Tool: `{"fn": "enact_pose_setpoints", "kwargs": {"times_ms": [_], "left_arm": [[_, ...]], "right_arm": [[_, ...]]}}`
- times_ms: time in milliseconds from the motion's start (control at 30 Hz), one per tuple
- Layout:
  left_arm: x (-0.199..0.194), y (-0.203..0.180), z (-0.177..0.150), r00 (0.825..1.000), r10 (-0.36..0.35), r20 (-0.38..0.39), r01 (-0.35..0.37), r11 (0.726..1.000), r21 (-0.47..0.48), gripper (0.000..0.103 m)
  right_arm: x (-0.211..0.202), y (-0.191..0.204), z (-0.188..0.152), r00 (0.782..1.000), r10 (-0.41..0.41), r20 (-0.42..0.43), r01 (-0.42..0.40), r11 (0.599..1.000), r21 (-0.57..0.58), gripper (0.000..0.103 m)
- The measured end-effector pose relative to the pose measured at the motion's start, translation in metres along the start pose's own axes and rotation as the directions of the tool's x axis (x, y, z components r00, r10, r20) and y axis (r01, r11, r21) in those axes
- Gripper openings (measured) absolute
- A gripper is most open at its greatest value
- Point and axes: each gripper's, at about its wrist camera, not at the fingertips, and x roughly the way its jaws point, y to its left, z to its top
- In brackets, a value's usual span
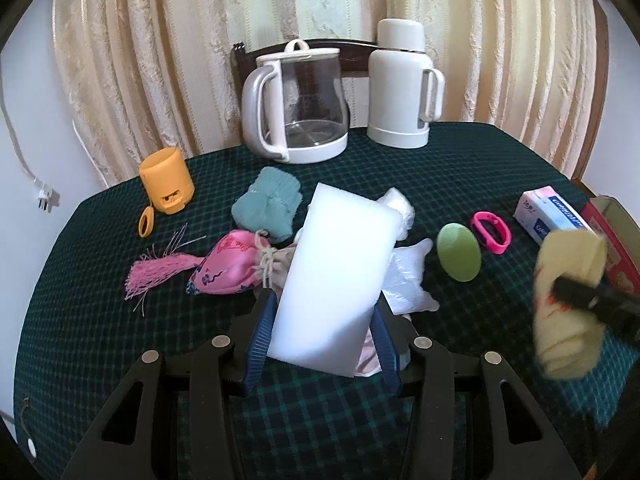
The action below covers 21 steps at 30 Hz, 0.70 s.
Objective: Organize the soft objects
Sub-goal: 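Carry the cream towel into the tin box and open the right gripper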
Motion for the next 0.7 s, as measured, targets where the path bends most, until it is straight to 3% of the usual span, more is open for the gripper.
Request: {"fn": "enact_pose_setpoints", "kwargs": {"times_ms": [267,467,700], "left_arm": [[-0.011,-0.028,0.008,0.999,-0.044,0.018,0.043,0.998,0.042,0.048],[-0.015,-0.051,0.015,0.996,-0.093,0.016,0.092,0.994,0.065,0.048],[-0.023,-0.087,0.023,0.989,-0.148,0.021,0.145,0.983,0.111,0.048]], "right_arm": [[-0.065,-0.049,0.016,0.985,-0.081,0.155,0.064,0.992,0.112,0.035],[-0.112,-0.098,0.024,0.937,-0.242,0.252,0.192,0.959,0.207,0.035],[-0.133,-0.166,0.021,0.873,-0.422,0.245,0.331,0.881,0.339,0.037]]}}
